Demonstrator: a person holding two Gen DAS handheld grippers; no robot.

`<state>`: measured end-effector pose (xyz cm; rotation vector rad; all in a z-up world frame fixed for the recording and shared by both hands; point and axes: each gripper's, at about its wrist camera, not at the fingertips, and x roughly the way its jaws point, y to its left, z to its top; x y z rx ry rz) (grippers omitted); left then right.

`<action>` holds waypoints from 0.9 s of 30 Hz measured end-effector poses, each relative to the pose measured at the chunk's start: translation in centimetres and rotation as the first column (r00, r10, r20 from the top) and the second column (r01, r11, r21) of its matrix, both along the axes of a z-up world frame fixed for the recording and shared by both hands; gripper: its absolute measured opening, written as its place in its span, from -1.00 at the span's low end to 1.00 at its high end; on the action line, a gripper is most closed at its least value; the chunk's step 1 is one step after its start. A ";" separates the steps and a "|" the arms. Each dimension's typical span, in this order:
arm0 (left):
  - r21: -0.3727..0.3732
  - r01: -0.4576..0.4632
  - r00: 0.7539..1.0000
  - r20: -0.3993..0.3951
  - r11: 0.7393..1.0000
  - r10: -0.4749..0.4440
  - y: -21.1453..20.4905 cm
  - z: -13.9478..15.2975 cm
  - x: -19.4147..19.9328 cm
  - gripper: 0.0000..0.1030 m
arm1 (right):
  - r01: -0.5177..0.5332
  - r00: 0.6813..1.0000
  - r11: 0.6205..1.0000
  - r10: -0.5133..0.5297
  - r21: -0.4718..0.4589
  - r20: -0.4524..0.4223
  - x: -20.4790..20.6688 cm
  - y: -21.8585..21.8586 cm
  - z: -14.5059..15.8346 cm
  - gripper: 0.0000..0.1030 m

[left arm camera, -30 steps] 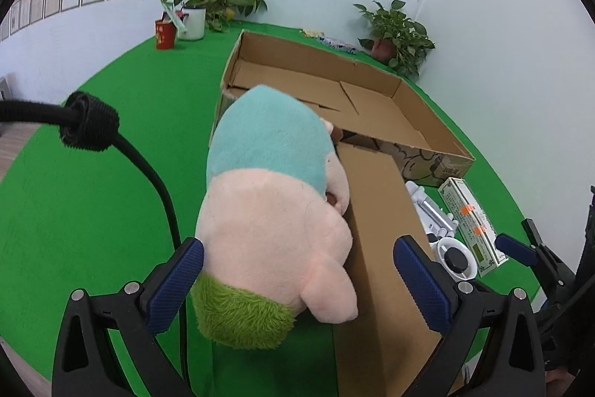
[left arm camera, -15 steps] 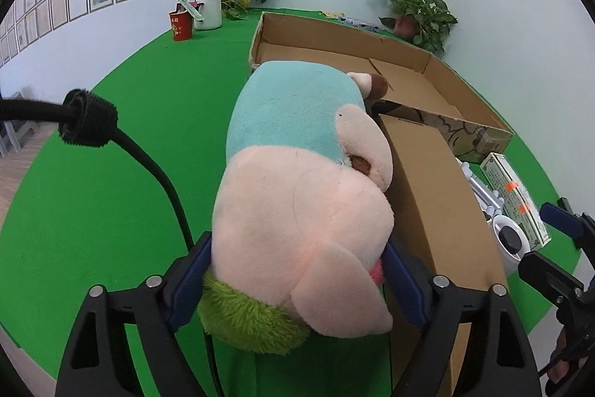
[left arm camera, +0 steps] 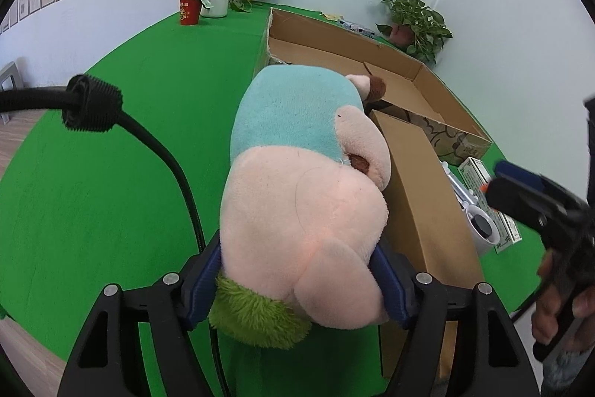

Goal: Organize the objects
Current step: 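Lift the plush pig with the left gripper and carry it over the open box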

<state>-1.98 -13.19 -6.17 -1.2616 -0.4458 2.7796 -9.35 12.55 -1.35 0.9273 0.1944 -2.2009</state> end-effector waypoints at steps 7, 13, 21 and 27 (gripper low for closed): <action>0.039 -0.031 0.999 0.008 0.999 0.031 -1.2 0.0 2.8 0.34 | -0.166 0.973 0.985 0.172 -0.050 0.153 -1.8 -5.2 -0.6 1.00; 0.068 -0.047 0.999 0.010 0.997 0.046 -2.3 0.1 4.2 0.33 | -0.261 0.937 0.965 0.263 -0.040 0.231 -1.4 -8.7 -1.6 1.00; 0.069 -0.045 0.999 0.004 0.997 0.045 -2.2 0.0 5.0 0.33 | -0.301 0.918 0.953 0.283 0.025 0.278 -0.4 -10.8 -2.6 0.98; 0.065 -0.043 0.999 -0.010 0.997 0.044 -2.0 0.1 5.2 0.27 | -0.284 0.917 0.958 0.264 0.025 0.299 -0.1 -10.9 -3.0 0.96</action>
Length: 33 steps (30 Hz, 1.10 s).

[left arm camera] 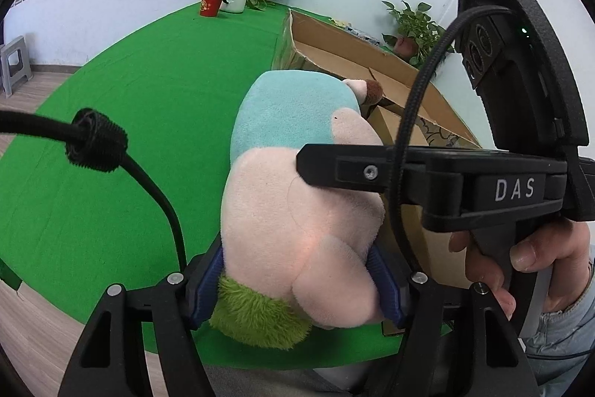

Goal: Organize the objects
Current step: 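Lift the plush pig with the left gripper and carry it over the open box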

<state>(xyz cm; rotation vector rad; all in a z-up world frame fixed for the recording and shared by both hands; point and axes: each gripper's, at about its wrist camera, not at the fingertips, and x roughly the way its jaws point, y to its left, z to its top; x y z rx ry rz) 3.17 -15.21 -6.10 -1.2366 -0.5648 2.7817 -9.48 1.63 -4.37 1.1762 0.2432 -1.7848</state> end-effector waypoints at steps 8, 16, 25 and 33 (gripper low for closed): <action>-0.047 0.015 1.000 -0.014 0.999 -0.016 0.9 0.6 0.0 0.19 | -0.004 0.999 1.000 0.005 -0.020 0.038 0.3 -0.3 -0.6 0.84; -0.126 0.013 0.996 -0.083 0.992 -0.023 2.8 3.4 -0.1 0.17 | -0.004 1.000 0.995 0.001 -0.096 -0.029 0.3 0.7 1.4 0.65; -0.212 0.075 0.981 -0.162 0.974 -0.110 5.9 7.9 -3.9 0.17 | 0.072 0.986 0.981 -0.097 -0.180 -0.137 -2.0 3.2 5.2 0.51; -0.265 0.153 0.949 -0.231 0.952 -0.217 8.8 11.7 -9.4 0.17 | 0.154 0.953 0.960 -0.207 -0.232 -0.223 -4.9 5.6 8.0 0.47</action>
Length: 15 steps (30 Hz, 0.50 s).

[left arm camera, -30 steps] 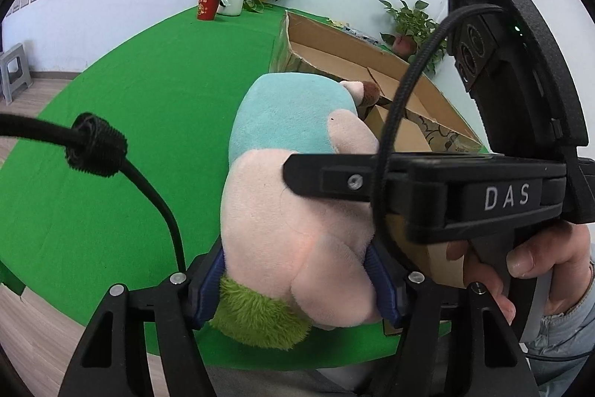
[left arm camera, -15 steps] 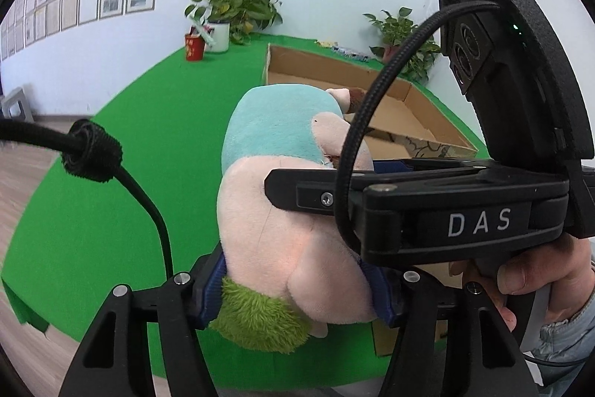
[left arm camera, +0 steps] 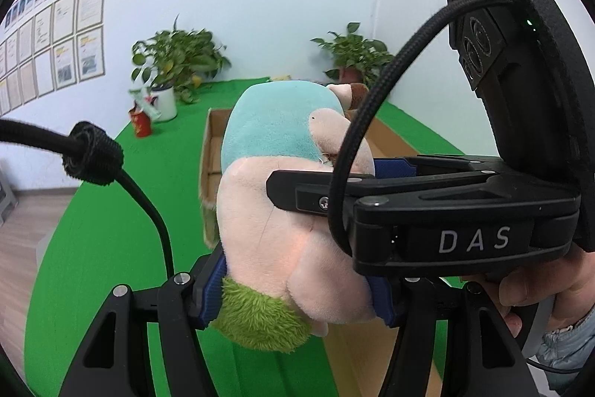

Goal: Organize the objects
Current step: 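Lift the plush pig with the left gripper and carry it over the open box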

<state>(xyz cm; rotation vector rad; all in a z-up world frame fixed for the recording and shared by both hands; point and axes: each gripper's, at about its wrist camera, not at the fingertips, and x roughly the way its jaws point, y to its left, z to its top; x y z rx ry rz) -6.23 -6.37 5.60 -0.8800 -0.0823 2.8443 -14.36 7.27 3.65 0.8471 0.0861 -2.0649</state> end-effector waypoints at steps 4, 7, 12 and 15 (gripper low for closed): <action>-0.006 0.033 0.999 -0.033 0.999 -0.033 1.2 1.6 -2.3 0.17 | 0.042 0.998 0.999 -0.043 -0.019 -0.035 -1.4 0.6 1.5 0.47; -0.017 0.042 0.998 -0.049 0.999 -0.043 1.8 2.7 -3.9 0.17 | 0.056 0.997 0.998 -0.057 -0.031 -0.053 -2.2 1.0 2.1 0.47; -0.028 0.052 0.996 -0.067 0.998 -0.054 2.5 4.3 -6.6 0.17 | 0.069 0.994 0.997 -0.073 -0.045 -0.080 -4.0 0.6 3.1 0.47; -0.035 0.054 0.996 -0.072 0.998 -0.057 3.1 5.0 -8.1 0.17 | 0.074 0.993 0.996 -0.078 -0.052 -0.087 -5.1 0.8 3.6 0.45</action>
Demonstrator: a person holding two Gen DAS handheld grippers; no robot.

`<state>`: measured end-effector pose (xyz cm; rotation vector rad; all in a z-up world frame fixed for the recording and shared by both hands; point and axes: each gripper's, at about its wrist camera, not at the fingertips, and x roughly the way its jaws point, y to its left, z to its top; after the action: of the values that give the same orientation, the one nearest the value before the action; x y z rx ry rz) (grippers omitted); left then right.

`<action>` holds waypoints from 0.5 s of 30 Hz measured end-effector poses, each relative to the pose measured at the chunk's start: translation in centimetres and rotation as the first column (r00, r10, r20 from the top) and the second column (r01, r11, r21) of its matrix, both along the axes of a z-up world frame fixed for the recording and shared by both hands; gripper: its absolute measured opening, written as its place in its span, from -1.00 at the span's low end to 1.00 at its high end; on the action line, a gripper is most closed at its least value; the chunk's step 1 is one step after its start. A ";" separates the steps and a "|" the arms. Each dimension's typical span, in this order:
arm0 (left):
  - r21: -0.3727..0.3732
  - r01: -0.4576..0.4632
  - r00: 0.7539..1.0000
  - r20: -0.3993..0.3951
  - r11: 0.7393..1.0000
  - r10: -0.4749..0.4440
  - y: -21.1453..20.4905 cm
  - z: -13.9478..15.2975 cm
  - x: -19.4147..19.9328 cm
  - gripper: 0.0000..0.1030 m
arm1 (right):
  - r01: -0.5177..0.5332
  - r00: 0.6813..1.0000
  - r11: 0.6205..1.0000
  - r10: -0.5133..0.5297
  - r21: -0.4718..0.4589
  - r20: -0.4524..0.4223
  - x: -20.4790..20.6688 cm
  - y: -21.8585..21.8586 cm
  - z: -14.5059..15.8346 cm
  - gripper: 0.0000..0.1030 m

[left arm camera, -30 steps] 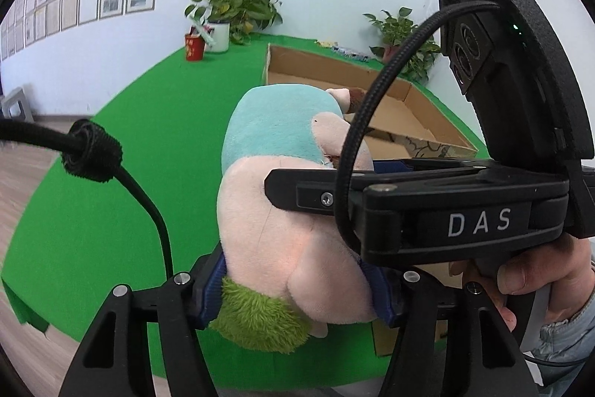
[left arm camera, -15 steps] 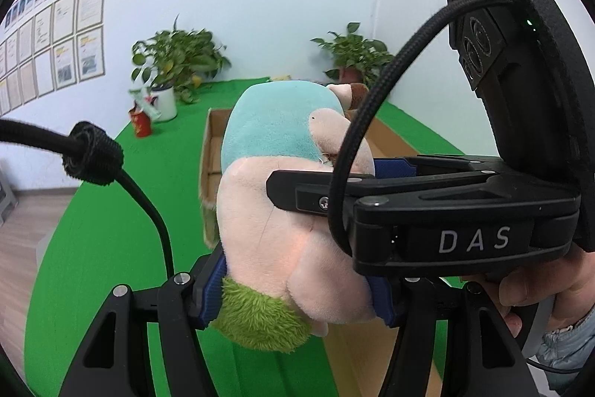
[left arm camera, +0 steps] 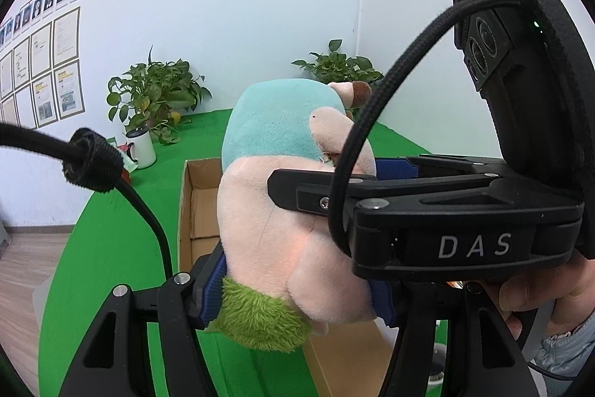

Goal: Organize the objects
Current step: 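Lift the plush pig with the left gripper and carry it over the open box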

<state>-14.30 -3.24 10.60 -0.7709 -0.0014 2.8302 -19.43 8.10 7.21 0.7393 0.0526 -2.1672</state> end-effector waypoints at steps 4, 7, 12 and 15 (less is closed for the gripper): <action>0.000 -0.002 1.000 0.004 1.000 0.002 0.6 0.5 -2.5 0.17 | 0.004 1.000 1.000 -0.004 -0.001 -0.003 -1.4 0.3 0.2 0.44; 0.000 -0.009 1.000 0.012 1.000 0.009 1.0 0.7 -4.4 0.17 | -0.003 1.000 1.000 0.003 -0.005 0.008 -2.6 0.3 0.2 0.43; 0.005 -0.022 0.999 0.034 1.000 0.022 1.0 0.2 -6.2 0.17 | -0.031 0.999 0.999 0.031 0.006 0.028 -4.5 -0.2 -0.3 0.43; 0.008 -0.032 0.998 0.059 0.999 0.031 0.7 -0.6 -7.3 0.17 | -0.049 0.998 0.999 0.048 0.018 0.051 -5.3 -0.7 -1.0 0.43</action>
<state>-21.57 -2.58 9.96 -0.8600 -0.0361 2.8338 -24.77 7.41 6.21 0.7958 0.0648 -2.1041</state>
